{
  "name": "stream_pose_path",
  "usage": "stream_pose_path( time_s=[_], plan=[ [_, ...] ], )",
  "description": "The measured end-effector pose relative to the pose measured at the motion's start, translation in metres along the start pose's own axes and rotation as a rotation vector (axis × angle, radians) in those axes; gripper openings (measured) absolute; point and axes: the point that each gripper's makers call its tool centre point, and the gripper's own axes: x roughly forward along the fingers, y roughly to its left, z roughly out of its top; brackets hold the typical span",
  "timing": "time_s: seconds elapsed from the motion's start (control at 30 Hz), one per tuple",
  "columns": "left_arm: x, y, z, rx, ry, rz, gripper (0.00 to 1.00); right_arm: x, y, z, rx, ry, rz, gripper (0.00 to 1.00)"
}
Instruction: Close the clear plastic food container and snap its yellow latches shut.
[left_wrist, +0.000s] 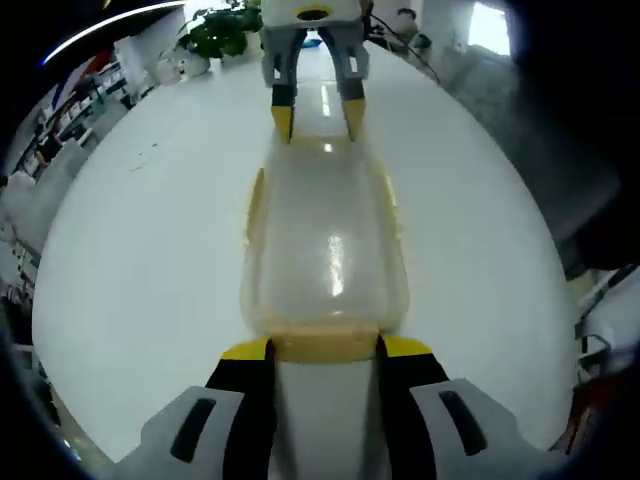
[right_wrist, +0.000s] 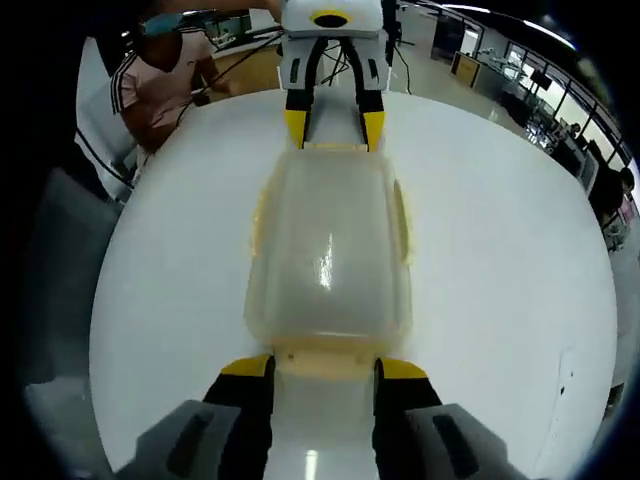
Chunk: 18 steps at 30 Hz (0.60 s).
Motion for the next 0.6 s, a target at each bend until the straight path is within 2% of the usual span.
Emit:
stream_pose_path(
  time_s=[0.2, 0.33, 0.43, 0.6],
  plan=[
    [0.0012, 0.0005, 0.0041, 0.008, -0.031, -0.003, 0.37, -0.0027, -0.0035, 0.0021, -0.033, 0.002, 0.015, 0.37],
    [0.0016, -0.0017, 0.0051, 0.005, -0.009, 0.005, 0.38, -0.0022, -0.0053, 0.0021, -0.037, -0.010, 0.008, 0.37],
    [0.0014, -0.0014, 0.0046, 0.000, 0.002, 0.007, 0.38, -0.0013, -0.0061, 0.0028, -0.040, 0.002, 0.007, 0.37],
    [0.0010, 0.0000, 0.0042, -0.032, -0.020, 0.015, 0.36, -0.0009, -0.0083, 0.0030, -0.012, 0.035, -0.004, 0.36]
  ],
)
